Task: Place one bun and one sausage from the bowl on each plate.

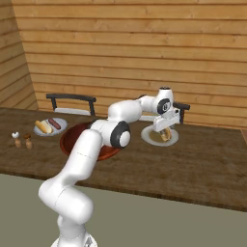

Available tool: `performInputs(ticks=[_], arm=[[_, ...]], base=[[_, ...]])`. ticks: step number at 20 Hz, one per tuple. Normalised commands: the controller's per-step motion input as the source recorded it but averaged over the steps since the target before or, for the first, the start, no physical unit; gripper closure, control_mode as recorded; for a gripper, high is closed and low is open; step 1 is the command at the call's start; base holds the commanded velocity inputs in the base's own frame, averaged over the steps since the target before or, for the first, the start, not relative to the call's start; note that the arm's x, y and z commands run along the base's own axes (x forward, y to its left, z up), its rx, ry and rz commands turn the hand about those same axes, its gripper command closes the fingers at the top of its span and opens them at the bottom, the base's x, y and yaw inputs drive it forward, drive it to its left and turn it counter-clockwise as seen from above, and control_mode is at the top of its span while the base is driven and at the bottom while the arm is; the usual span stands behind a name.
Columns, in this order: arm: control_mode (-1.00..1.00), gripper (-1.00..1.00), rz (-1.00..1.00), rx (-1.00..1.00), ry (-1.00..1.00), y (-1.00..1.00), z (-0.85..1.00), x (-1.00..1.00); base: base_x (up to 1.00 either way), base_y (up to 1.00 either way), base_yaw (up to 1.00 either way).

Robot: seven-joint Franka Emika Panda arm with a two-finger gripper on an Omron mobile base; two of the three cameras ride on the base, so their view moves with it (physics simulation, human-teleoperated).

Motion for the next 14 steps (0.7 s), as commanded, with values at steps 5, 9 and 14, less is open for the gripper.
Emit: performInputs(ticks=[5,9,14], arm=[[-1.00,-1.00,0.03,0.01,-0.11,0.12,0.46,-0.69],[-1.00,-1.00,0.00,0.07,-0.17,0.50,0.33,-0.93],[-1.00,-1.00,0.00,0.03,-0.15,0.93,0.16,-0.94]], base=[[0.00,0.00,0.00],[0.00,0.00,0.00],[0.00,0.00,0.00]])
